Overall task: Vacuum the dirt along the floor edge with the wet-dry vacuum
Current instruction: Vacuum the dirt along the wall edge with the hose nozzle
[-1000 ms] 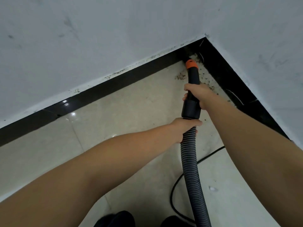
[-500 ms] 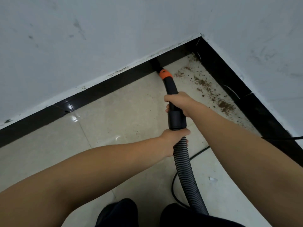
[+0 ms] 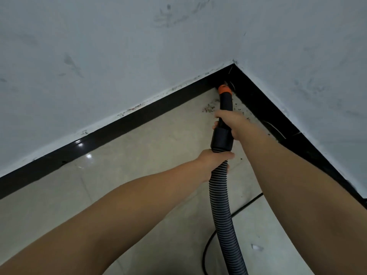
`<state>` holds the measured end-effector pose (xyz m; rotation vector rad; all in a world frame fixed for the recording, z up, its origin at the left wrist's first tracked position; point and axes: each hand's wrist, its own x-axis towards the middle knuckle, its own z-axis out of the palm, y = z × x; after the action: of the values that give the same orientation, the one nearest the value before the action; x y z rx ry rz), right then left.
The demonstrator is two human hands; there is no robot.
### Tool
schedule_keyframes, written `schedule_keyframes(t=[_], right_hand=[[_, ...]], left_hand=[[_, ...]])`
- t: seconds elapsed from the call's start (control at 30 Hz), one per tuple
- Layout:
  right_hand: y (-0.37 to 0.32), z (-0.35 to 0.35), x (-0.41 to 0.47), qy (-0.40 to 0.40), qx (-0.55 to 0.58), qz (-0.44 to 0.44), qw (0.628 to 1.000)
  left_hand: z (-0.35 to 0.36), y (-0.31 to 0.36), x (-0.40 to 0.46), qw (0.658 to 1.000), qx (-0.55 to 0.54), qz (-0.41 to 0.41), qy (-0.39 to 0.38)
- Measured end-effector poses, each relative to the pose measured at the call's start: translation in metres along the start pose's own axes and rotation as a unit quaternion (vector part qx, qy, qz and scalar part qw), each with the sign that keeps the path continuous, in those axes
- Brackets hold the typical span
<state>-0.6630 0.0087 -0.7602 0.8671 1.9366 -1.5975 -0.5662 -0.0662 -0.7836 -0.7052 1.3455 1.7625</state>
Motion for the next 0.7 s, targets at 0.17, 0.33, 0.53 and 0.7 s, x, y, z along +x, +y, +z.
schedule_keyframes(t=[0.17, 0.33, 0.53, 0.7], right_hand=[[-0.007, -0.016, 0.016, 0.010, -0.021, -0.004, 1.000], [-0.004, -0.022, 0.012, 0.026, -0.036, -0.010, 0.999], [0.023, -0.038, -0.002, 0.041, -0.013, 0.033, 0.999], [0.035, -0.051, -0.008, 0.034, 0.004, 0.039, 0.999]], left_hand=[[0.016, 0.006, 0.017, 1.000, -0.001, 0.003, -0.009], [0.024, 0.001, 0.016, 1.000, -0.009, -0.012, -0.017], [0.028, -0.022, 0.000, 0.997, 0.013, -0.043, -0.064], [0.034, -0.032, -0.006, 0.996, 0.024, -0.044, -0.070]])
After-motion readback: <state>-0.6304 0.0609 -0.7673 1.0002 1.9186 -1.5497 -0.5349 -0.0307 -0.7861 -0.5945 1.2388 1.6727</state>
